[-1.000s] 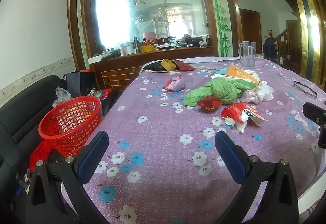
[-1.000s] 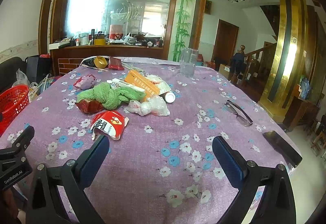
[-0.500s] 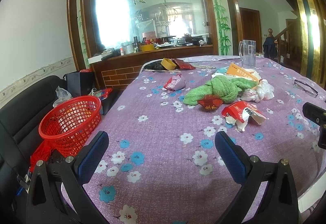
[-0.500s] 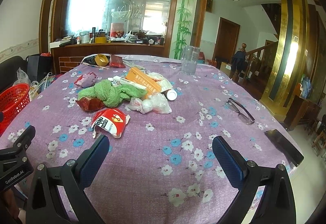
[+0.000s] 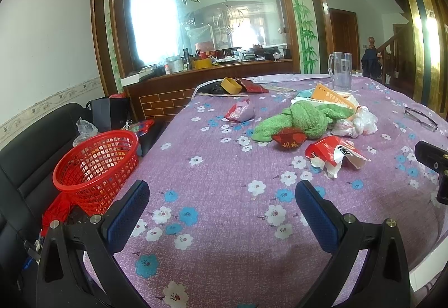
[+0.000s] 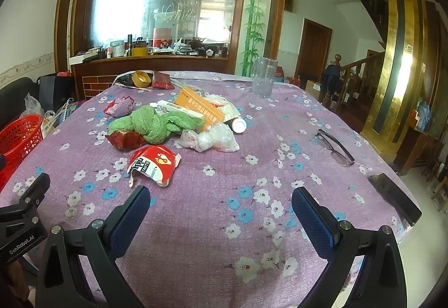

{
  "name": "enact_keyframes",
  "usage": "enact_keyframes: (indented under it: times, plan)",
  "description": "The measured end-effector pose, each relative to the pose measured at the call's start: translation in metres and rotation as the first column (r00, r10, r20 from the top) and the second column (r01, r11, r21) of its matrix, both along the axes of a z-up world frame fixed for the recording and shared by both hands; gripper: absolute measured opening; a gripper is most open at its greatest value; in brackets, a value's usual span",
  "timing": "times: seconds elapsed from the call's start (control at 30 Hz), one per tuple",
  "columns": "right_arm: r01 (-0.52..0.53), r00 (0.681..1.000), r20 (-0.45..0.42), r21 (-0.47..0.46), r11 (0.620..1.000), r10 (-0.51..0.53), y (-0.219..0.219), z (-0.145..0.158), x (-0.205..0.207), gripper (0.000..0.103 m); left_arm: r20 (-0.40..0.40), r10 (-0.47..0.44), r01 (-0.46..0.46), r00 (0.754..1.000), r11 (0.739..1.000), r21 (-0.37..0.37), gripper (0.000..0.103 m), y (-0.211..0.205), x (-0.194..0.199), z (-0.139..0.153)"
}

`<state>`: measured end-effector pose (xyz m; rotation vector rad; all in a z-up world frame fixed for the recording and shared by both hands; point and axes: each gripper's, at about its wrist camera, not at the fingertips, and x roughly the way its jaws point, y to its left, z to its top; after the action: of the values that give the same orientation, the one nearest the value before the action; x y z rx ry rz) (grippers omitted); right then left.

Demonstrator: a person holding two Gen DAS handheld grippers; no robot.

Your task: Collect trash

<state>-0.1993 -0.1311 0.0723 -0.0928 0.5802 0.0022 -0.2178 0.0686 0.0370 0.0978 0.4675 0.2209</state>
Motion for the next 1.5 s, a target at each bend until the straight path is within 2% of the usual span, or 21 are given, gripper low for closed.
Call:
enact_keyframes:
  times: [0.17, 0.33, 0.43, 0.57, 0.6, 0.67, 0.73, 0.83, 1.0, 1.13, 1.27, 1.37, 1.5]
  plan:
    - [-0.009, 1.0, -0.007, 0.011, 1.0, 0.009, 0.0, 0.001, 0.001, 0.102, -0.009, -0.005, 0.005, 1.0, 1.0, 0.002, 0.103, 0.001, 0.001, 0.0]
    - [-0.08, 0.993, -0.071, 0.124, 0.989, 0.09, -0.009, 0.001, 0.013, 0.101, -0.052, -0.046, 0.044, 0.998, 0.998, -0.036, 0.103, 0.011, 0.012, 0.009]
    - [-0.141, 0.974, -0.139, 0.232, 0.962, 0.176, -0.013, 0.0, 0.029, 0.096, -0.1, -0.076, 0.07, 0.992, 0.996, -0.062, 0.103, 0.019, 0.026, 0.018]
    - [-0.179, 0.934, -0.227, 0.37, 0.912, 0.276, -0.011, -0.006, 0.055, 0.086, -0.163, -0.133, 0.109, 0.978, 0.983, -0.148, 0.103, 0.034, 0.05, 0.029]
    - [-0.186, 0.921, -0.247, 0.399, 0.898, 0.3, -0.009, -0.008, 0.064, 0.086, -0.182, -0.151, 0.118, 0.972, 0.977, -0.18, 0.102, 0.038, 0.057, 0.031]
    - [-0.193, 0.906, -0.273, 0.418, 0.888, 0.325, -0.001, -0.012, 0.077, 0.086, -0.206, -0.177, 0.127, 0.962, 0.964, -0.235, 0.092, 0.044, 0.068, 0.033]
    - [-0.194, 0.893, -0.3, 0.416, 0.889, 0.335, 0.01, -0.018, 0.09, 0.085, -0.231, -0.187, 0.12, 0.955, 0.953, -0.278, 0.079, 0.05, 0.078, 0.035]
    - [-0.185, 0.884, -0.33, 0.404, 0.896, 0.331, 0.023, -0.026, 0.11, 0.084, -0.24, -0.197, 0.115, 0.951, 0.942, -0.316, 0.079, 0.057, 0.086, 0.038]
    - [-0.16, 0.875, -0.382, 0.354, 0.921, 0.299, 0.039, -0.041, 0.138, 0.078, -0.252, -0.203, 0.123, 0.946, 0.946, -0.298, 0.078, 0.054, 0.097, 0.04]
    - [-0.179, 0.86, -0.409, 0.32, 0.93, 0.306, 0.05, -0.052, 0.146, 0.064, -0.278, -0.243, 0.145, 0.929, 0.932, -0.331, 0.078, 0.049, 0.111, 0.04]
    - [-0.19, 0.873, -0.379, 0.319, 0.929, 0.308, 0.046, -0.051, 0.141, 0.057, -0.3, -0.283, 0.174, 0.911, 0.923, -0.342, 0.079, 0.035, 0.131, 0.04]
    - [-0.172, 0.889, -0.35, 0.342, 0.924, 0.295, 0.03, -0.047, 0.134, 0.056, -0.319, -0.322, 0.201, 0.891, 0.912, -0.358, 0.079, 0.021, 0.143, 0.035]
    - [-0.136, 0.92, -0.302, 0.35, 0.927, 0.249, 0.002, -0.037, 0.123, 0.056, -0.366, -0.355, 0.23, 0.86, 0.911, -0.342, 0.079, -0.006, 0.165, 0.018]
